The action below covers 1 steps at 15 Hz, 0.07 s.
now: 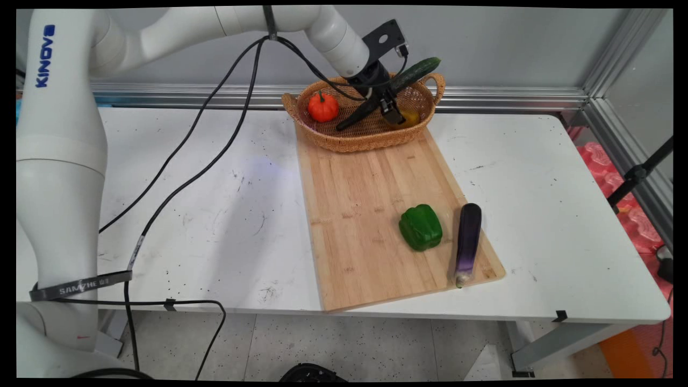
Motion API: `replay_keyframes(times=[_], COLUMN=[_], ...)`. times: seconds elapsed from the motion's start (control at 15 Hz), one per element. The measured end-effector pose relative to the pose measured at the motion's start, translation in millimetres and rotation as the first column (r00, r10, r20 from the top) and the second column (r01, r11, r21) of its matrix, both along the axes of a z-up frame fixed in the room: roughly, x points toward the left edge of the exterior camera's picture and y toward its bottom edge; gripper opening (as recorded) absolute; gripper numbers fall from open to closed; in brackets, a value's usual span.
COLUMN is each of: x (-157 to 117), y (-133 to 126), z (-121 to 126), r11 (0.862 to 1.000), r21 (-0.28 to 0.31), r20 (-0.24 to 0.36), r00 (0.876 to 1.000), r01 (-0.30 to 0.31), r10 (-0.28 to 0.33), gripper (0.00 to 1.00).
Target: Place the picked object in the vegetable basket
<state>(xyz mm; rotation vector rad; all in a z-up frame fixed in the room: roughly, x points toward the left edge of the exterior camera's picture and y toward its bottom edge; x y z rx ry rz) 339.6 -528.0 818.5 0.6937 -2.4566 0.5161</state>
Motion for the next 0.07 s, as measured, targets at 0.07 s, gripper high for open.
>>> replay_keyframes(times=[0.07], x=[-1.0], y=[0.4], z=[-0.4], r11=[1.000], r21=[0.003], r20=[-0.003], r00=[1.000], r01=[0.003], r10=[-0.003], gripper=[1.00])
